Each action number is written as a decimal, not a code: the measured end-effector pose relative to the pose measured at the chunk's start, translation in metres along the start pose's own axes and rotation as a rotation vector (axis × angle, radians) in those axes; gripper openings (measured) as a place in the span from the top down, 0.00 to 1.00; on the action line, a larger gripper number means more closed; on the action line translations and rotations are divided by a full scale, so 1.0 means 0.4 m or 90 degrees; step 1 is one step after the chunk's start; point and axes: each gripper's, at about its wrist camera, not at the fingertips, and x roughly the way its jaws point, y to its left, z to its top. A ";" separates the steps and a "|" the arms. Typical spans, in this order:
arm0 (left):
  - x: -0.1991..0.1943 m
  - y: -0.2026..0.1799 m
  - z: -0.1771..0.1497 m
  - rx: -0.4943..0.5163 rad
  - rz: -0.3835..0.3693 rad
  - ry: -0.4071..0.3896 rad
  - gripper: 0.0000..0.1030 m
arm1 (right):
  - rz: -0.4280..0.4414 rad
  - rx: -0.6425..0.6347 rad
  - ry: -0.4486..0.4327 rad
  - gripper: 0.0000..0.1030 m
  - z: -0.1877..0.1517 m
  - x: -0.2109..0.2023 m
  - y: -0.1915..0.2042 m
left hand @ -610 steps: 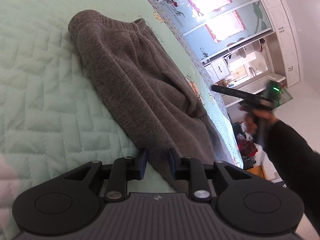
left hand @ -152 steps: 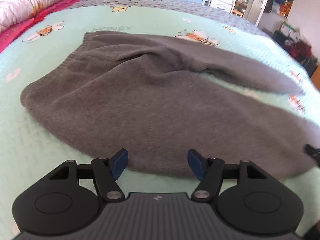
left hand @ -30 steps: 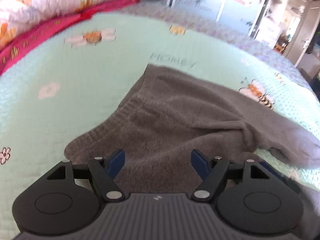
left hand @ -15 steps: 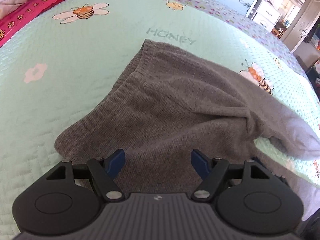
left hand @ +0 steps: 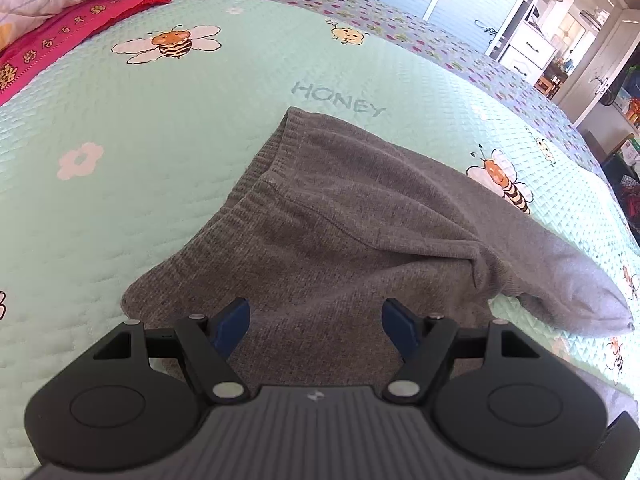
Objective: Fold clothes
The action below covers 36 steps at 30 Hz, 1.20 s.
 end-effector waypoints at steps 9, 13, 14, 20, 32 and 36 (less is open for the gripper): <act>0.003 0.001 -0.001 -0.007 -0.001 0.003 0.27 | 0.001 0.001 0.001 0.18 0.001 -0.003 0.000; 0.002 -0.001 0.000 -0.006 -0.003 0.002 0.27 | 0.001 0.001 0.001 0.18 0.000 -0.002 0.000; 0.002 0.000 0.000 -0.006 -0.003 0.002 0.27 | 0.001 0.000 0.001 0.18 0.000 -0.001 0.001; 0.001 0.004 0.001 -0.010 -0.001 0.002 0.27 | -0.001 0.000 0.001 0.18 -0.001 -0.001 0.005; -0.004 0.004 0.001 -0.012 -0.005 0.001 0.27 | -0.002 -0.001 0.002 0.18 -0.001 -0.001 0.008; -0.001 0.003 0.001 -0.012 -0.004 0.003 0.27 | -0.001 -0.001 0.002 0.18 -0.001 -0.002 0.005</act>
